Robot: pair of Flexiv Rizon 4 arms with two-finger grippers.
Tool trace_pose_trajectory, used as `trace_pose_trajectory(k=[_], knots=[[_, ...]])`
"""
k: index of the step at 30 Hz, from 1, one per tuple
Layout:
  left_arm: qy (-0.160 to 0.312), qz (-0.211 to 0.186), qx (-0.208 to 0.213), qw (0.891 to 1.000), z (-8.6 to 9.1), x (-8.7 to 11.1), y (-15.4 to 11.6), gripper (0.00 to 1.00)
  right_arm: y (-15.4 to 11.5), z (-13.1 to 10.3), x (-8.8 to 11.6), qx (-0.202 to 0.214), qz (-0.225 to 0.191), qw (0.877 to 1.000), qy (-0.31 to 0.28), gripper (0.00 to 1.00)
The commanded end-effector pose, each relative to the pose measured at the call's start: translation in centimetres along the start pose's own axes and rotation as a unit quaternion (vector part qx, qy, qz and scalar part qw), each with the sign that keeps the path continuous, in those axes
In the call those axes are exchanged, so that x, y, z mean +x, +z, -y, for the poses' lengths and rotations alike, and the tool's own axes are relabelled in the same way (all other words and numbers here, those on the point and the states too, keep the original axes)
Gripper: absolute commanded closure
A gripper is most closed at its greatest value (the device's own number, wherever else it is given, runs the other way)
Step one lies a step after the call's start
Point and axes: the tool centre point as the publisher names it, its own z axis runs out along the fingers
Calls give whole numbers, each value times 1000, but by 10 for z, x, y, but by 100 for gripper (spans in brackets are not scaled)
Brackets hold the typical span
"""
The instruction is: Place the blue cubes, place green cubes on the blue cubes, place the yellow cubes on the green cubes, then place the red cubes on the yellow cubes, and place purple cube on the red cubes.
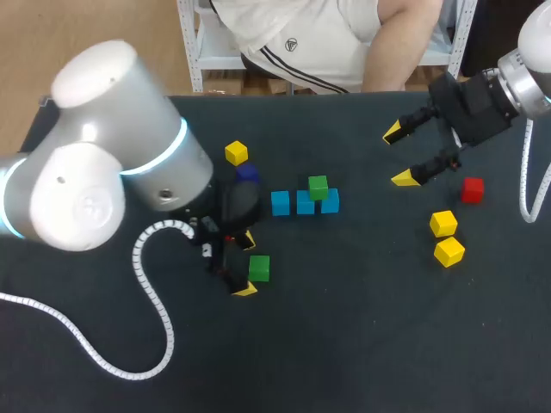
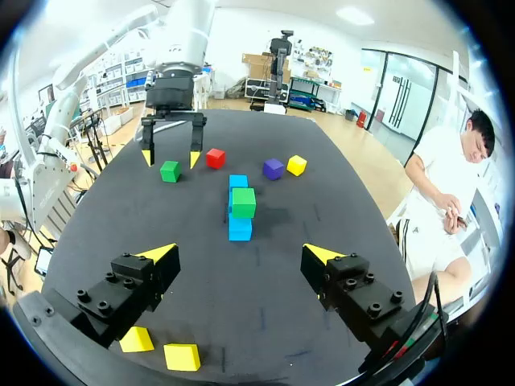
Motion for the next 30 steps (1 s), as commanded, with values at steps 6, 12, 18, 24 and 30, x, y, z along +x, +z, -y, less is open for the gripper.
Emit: trace_pose_trajectory(k=[6,12,18,24,30], knots=[[27,47,18,998,-13,4,1,0,0,-1,0,1,0,1000,0,0],[39,59,24,997,-20,-5,4,0,0,-1,0,1,0,1000,0,0],[44,61,27,997,-23,-9,6,0,0,-1,0,1,0,1000,0,0],[40,60,29,997,-23,-7,8,0,0,-1,0,1,0,1000,0,0],[39,60,29,997,-24,-9,10,0,0,-1,0,1,0,1000,0,0]])
